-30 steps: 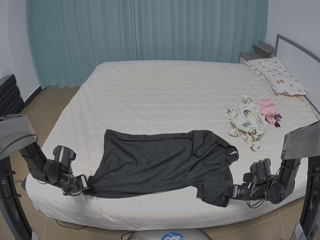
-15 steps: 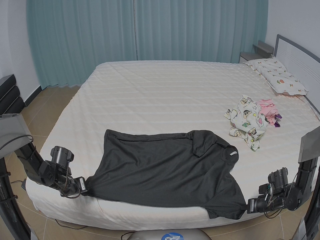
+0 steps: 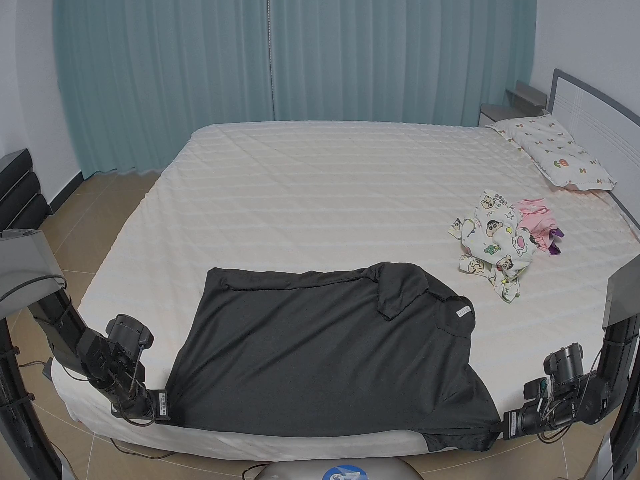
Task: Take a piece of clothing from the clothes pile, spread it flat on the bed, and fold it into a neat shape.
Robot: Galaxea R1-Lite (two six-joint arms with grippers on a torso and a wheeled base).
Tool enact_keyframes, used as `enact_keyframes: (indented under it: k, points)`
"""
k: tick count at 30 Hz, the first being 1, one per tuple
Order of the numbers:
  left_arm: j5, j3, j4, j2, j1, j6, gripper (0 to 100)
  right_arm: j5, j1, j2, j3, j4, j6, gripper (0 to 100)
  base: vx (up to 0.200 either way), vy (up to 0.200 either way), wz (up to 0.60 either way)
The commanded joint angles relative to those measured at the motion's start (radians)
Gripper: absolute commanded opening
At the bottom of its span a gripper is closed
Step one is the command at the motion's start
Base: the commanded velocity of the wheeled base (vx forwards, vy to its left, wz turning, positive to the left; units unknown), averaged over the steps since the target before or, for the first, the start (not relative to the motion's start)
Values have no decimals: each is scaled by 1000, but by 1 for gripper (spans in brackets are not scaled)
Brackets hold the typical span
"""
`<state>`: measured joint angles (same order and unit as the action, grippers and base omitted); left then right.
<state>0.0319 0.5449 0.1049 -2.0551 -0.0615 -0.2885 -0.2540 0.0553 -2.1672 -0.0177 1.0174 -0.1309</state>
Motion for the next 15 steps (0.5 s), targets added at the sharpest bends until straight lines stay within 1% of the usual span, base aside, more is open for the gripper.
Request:
enact_keyframes:
  k: [1, 2, 4, 5, 7, 10, 12, 13, 15]
  points:
    - [-1, 4, 4, -7, -4, -1, 0, 1, -9, -42, 8, 7, 4, 0, 0, 0, 0]
    - [-6, 12, 7, -10, -4, -4, 0, 1, -26, -49, -5, 12, 5, 100, 0, 0, 0]
    - [-10, 17, 9, -14, -6, -9, 0, -2, -37, -57, -24, 20, 0, 100, 0, 0, 0]
    - [-12, 20, 9, -14, -11, -12, 100, -2, -43, -57, -28, 27, -4, 100, 0, 0, 0]
    - [-12, 27, 10, -14, -15, -18, 100, -11, -61, -48, -31, 50, -4, 100, 0, 0, 0]
    - [-15, 35, 10, -5, -14, -32, 100, -27, -92, -31, -33, 121, -13, 100, 0, 0, 0]
    - [-18, 46, 12, 0, -8, -40, 100, -53, -109, -11, -36, 178, -59, 100, 0, 0, 0]
    - [-27, 53, 12, 4, -3, -46, 100, -65, -111, 6, -41, 208, -99, 100, 0, 0, 0]
    - [-63, 67, 12, 24, 8, -66, 100, -71, -106, 26, -65, 237, -167, 100, 0, 0, 0]
